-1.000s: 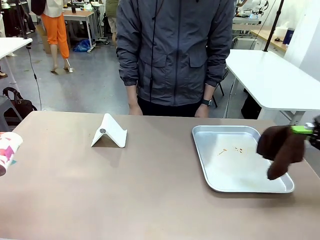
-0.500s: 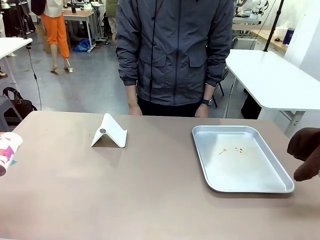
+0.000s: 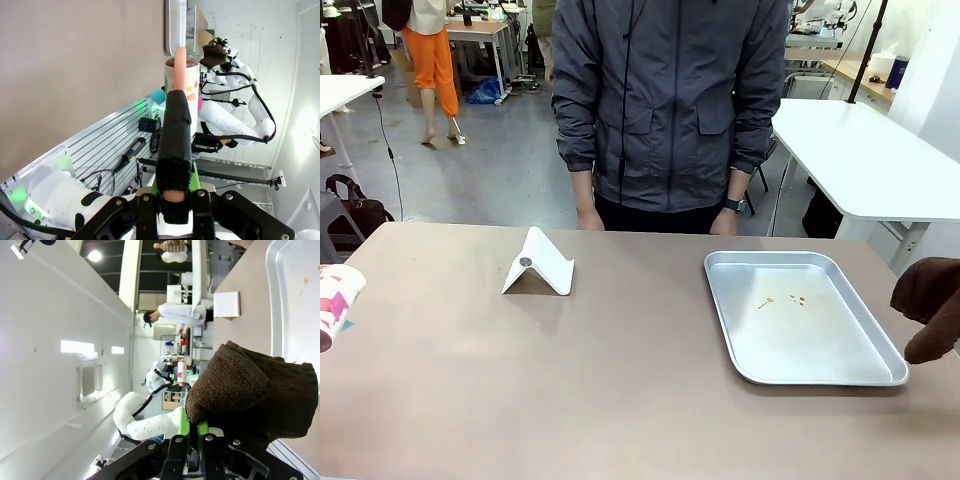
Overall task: Clean the surface of the table.
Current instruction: Clean the area not pointed to by the person.
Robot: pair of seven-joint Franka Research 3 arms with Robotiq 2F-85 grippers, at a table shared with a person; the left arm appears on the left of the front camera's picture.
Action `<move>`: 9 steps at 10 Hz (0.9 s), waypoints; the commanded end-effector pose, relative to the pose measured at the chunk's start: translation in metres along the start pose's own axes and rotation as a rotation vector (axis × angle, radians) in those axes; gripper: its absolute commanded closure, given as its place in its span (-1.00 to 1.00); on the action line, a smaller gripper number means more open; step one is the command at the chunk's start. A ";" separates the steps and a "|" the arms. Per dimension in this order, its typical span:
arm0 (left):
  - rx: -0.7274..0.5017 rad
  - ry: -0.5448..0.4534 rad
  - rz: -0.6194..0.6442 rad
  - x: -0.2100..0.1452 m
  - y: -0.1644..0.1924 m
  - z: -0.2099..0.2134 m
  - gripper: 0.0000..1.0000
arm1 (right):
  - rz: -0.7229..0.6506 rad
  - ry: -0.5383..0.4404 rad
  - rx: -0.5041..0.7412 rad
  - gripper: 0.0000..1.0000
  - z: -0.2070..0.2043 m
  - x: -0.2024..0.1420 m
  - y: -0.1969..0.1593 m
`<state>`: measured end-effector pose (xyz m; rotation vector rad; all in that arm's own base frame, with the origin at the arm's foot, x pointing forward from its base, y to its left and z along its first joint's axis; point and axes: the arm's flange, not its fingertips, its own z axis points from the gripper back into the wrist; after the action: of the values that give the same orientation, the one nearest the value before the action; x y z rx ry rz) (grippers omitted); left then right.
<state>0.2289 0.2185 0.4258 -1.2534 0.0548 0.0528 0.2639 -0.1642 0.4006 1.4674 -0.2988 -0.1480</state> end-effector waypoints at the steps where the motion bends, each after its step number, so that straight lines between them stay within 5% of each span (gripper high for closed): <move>1: -0.017 0.004 -0.006 -0.002 -0.004 0.001 0.57 | 0.000 0.000 0.000 0.86 0.000 0.000 0.000; 5: -0.017 0.004 -0.006 -0.002 -0.004 0.001 0.57 | 0.114 0.083 -0.257 0.86 -0.069 0.065 0.027; 9: -0.017 0.004 -0.006 -0.002 -0.004 0.001 0.57 | 0.198 0.046 -0.540 0.86 -0.133 0.133 0.020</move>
<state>0.2295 0.2182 0.4252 -1.2541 0.0575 0.0523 0.4121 -0.0738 0.4330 0.9625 -0.3278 -0.0004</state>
